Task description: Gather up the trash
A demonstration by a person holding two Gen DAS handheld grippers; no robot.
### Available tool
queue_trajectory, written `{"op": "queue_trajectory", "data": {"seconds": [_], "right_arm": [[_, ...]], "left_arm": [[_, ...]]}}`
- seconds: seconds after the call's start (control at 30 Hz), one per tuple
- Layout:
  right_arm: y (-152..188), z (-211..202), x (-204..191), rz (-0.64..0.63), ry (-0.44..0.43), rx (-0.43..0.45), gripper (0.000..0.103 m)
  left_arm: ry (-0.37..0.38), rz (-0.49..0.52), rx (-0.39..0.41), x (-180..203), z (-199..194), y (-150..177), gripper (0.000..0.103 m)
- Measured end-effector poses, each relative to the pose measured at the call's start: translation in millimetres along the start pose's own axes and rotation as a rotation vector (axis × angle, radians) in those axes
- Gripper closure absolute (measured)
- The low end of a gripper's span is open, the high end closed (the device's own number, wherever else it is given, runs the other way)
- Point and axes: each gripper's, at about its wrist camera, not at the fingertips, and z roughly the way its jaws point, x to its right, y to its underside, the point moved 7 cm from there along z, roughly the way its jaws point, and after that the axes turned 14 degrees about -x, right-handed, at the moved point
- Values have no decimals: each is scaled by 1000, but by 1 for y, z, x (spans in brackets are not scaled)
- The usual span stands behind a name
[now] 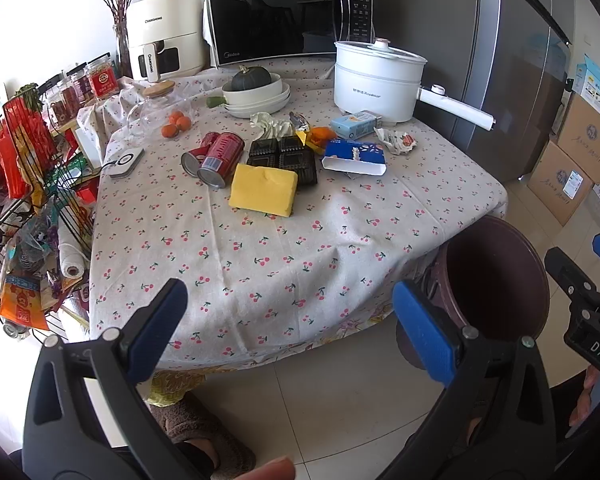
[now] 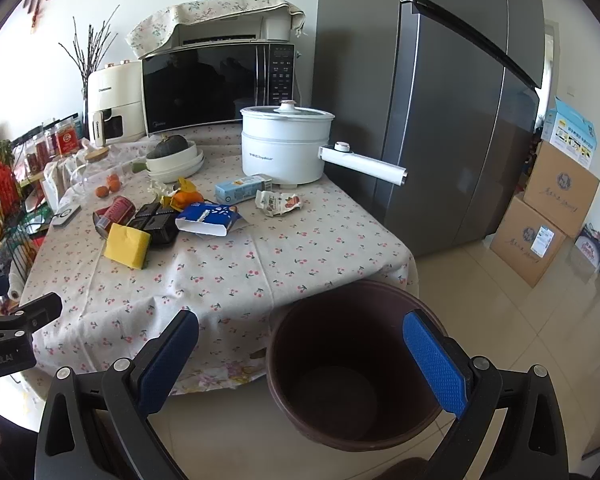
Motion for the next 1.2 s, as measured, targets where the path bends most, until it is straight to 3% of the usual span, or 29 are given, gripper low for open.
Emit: {"op": "queue_trajectory", "data": {"seconds": [0.5, 0.77, 1.03, 1.2], "right_arm": [[-8, -12, 3, 15, 24, 31, 0], [-27, -28, -2, -15, -20, 46, 0], [-71, -24, -9, -36, -143, -7, 0], [-97, 9, -16, -42, -227, -109, 0]], "left_arm": [[64, 0, -4, 3, -8, -4, 1], [76, 8, 5, 3, -15, -16, 1], [68, 1, -41, -13, -11, -48, 1], [100, -24, -168, -34, 13, -76, 1]]}}
